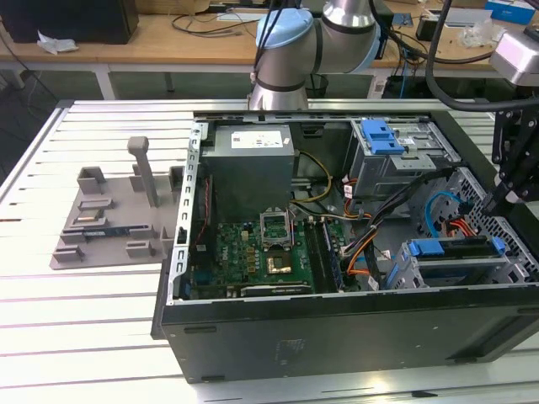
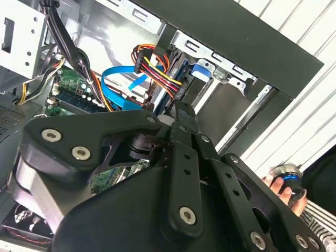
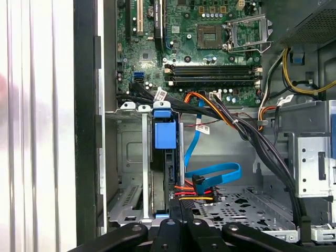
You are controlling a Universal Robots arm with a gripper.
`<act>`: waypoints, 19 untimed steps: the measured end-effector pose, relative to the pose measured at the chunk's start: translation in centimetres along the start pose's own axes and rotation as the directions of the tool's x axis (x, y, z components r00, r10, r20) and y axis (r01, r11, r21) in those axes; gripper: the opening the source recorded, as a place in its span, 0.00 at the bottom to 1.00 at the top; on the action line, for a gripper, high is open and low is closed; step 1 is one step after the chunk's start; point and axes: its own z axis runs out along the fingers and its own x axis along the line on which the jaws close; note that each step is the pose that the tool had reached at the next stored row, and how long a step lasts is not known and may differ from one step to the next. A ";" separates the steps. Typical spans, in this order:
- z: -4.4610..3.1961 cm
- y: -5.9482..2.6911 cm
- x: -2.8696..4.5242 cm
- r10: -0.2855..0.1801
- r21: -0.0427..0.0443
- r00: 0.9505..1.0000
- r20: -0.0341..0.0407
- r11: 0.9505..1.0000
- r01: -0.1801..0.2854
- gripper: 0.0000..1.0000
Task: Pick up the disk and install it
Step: 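Insert the first disk wire, then insert the second disk wire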
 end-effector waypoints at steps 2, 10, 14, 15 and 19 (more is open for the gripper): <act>0.00 0.00 0.00 0.000 0.000 1.000 0.000 1.000 0.000 0.11; 0.00 0.30 -0.31 0.000 0.000 1.000 0.000 1.000 0.000 0.36; 0.25 1.32 -1.48 -0.005 0.000 1.000 0.000 1.000 0.005 0.36; 0.37 1.43 -1.47 -0.008 0.000 1.000 0.000 1.000 0.008 0.36; 1.08 1.73 -1.47 -0.019 0.000 1.000 -0.001 1.000 0.019 0.36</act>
